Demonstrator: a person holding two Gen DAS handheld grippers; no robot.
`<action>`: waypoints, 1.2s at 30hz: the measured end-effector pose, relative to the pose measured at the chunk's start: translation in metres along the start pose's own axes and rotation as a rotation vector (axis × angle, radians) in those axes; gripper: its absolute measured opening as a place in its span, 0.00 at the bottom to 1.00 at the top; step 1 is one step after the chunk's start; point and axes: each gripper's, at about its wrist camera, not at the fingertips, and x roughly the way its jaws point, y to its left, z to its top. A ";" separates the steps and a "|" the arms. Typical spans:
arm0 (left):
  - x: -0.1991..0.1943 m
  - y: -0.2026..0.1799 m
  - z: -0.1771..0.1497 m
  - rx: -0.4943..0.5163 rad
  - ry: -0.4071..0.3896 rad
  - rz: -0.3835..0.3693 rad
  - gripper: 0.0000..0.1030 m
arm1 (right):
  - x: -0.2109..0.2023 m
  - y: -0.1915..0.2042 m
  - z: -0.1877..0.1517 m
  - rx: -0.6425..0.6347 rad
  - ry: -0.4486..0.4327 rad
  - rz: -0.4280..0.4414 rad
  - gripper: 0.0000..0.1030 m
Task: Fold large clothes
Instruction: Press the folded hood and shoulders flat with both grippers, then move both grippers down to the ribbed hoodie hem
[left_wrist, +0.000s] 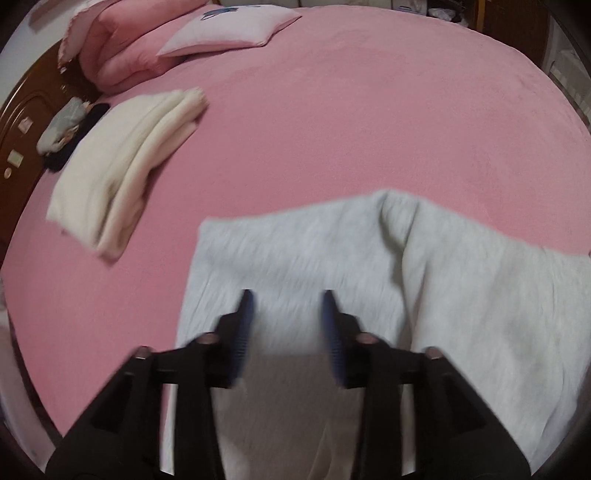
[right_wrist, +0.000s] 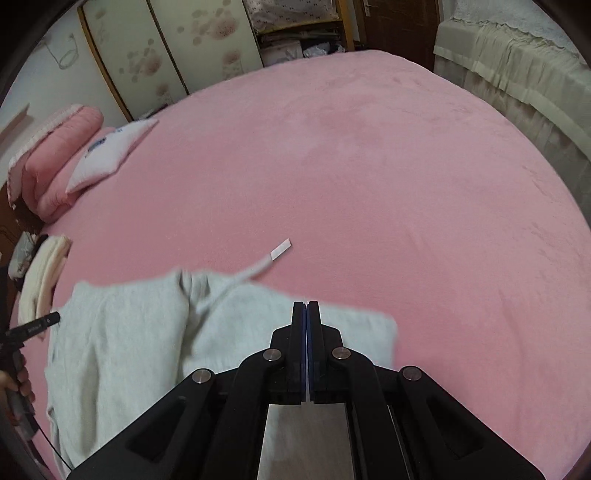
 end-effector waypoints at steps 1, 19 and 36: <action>-0.006 0.005 -0.009 -0.013 0.003 -0.003 0.59 | -0.006 -0.001 -0.012 -0.001 0.030 -0.016 0.00; -0.186 0.035 -0.236 0.233 0.039 -0.175 0.62 | -0.167 0.142 -0.264 0.065 0.121 -0.023 0.69; -0.260 0.114 -0.338 0.272 0.102 -0.271 0.67 | -0.327 0.248 -0.378 -0.008 0.071 -0.040 0.85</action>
